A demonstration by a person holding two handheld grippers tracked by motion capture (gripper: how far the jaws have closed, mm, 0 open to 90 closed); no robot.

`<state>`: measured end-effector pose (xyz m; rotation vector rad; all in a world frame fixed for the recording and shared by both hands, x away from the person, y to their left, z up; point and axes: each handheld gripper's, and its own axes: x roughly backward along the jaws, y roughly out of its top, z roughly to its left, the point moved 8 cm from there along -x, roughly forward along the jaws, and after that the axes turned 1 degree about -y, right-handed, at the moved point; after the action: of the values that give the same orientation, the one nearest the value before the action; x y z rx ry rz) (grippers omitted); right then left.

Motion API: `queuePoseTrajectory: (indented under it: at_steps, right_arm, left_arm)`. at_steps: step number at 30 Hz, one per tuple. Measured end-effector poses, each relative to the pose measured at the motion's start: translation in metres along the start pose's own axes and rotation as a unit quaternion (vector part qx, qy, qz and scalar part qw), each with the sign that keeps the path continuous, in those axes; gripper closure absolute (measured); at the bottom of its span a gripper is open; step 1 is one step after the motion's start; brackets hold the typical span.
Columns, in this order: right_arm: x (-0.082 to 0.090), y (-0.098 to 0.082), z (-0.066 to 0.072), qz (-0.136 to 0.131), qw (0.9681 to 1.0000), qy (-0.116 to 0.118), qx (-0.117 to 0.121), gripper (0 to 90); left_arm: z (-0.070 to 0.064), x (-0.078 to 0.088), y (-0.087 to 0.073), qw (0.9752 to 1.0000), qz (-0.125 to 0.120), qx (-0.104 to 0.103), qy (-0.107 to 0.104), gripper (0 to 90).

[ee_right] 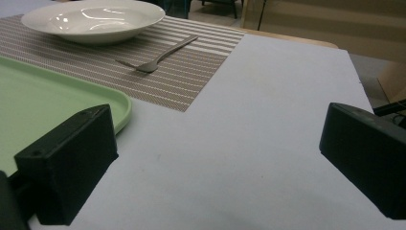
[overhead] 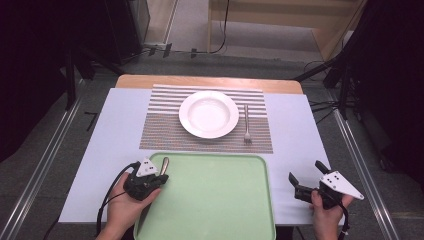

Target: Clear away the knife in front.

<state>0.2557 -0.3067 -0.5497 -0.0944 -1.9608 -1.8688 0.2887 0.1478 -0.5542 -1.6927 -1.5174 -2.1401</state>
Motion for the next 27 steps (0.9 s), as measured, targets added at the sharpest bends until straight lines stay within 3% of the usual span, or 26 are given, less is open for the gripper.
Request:
queuePoseTrajectory:
  at_steps: [9, 11, 13, 16, 18, 21, 24, 26, 27]
  right_arm:
    - [0.000, 0.000, 0.000, -0.001, 1.0000, -0.001, 0.003, 0.0]
    - [-0.001, 0.000, 0.000, -0.001, 1.0000, 0.000, 0.004, 0.0]
    - [0.000, 0.000, 0.000, -0.002, 1.0000, 0.000, 0.004, 0.0]
    - [0.000, 0.000, 0.000, 0.000, 1.0000, 0.000, 0.001, 0.0]
    - [-0.001, 0.001, -0.002, -0.006, 0.9999, -0.003, 0.010, 0.0]
    - [-0.001, 0.001, -0.001, -0.003, 1.0000, -0.003, 0.006, 0.0]
    - [0.000, 0.000, 0.000, 0.001, 1.0000, 0.001, -0.003, 0.0]
    - [-0.001, 0.000, -0.001, 0.000, 1.0000, 0.004, -0.004, 0.0]
    - [-0.001, 0.000, 0.000, 0.002, 1.0000, 0.006, -0.006, 0.0]
  left_arm:
    - [0.012, 0.003, -0.002, 0.9997, -0.015, 0.018, 0.008, 88.9]
    - [0.014, 0.005, 0.000, 0.9994, -0.031, 0.015, 0.001, 88.7]
    - [0.016, 0.009, 0.002, 0.9985, -0.052, 0.015, 0.006, 79.4]
    - [0.020, 0.018, 0.007, 0.9955, -0.089, 0.030, -0.010, 65.9]
    - [0.025, 0.022, 0.008, 0.9941, -0.100, 0.038, -0.017, 55.8]
    - [0.033, 0.027, 0.007, 0.9913, -0.116, 0.058, -0.021, 47.6]
    - [0.041, 0.033, 0.007, 0.9888, -0.130, 0.072, -0.004, 33.9]
    - [0.046, 0.036, 0.007, 0.9884, -0.130, 0.078, 0.005, 13.0]
    - [0.049, 0.038, 0.006, 0.9879, -0.134, 0.077, 0.008, 8.0]
